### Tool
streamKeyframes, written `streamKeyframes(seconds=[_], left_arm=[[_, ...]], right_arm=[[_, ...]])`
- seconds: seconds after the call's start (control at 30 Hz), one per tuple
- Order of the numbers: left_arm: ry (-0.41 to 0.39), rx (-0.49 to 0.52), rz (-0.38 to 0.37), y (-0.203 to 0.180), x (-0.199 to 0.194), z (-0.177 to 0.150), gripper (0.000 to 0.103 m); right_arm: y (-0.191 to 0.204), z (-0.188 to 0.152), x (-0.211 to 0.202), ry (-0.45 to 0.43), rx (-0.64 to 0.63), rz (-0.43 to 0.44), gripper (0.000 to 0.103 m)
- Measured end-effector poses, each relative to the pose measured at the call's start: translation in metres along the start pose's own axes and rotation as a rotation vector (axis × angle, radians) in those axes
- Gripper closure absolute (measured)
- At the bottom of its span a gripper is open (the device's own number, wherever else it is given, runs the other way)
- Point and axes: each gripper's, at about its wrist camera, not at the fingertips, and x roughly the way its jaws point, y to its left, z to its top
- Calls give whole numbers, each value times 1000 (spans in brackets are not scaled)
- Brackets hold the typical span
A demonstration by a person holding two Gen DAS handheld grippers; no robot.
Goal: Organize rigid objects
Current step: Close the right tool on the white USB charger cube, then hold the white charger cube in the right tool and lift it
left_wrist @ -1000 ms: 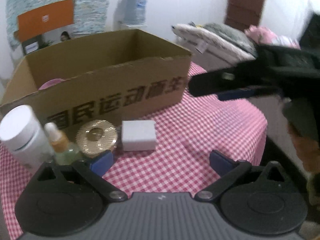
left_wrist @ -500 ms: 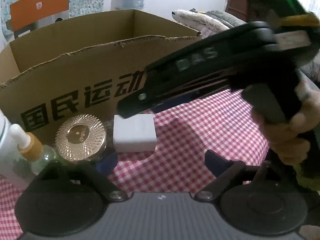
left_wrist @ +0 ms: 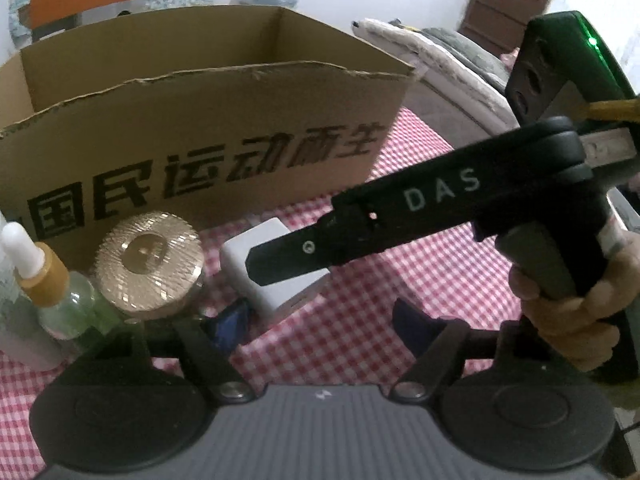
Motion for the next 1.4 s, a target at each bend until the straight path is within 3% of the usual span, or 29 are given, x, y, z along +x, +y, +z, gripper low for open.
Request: streamKeyframes(seconds=[0.47, 1.03, 1.23, 1.4], left_arm=[[50, 143, -56, -46, -6, -23, 25], [77, 130, -9, -45, 2, -13, 25], [87, 99, -3, -40, 6, -7, 32], [86, 85, 7, -37, 5, -4, 46]], right_arm=[[-16, -54, -42, -56, 117, -7, 54], [-41, -66, -64, -101, 196, 52, 54], [-49, -67, -69, -112, 214, 65, 53], [-49, -65, -68, -111, 203, 66, 54]])
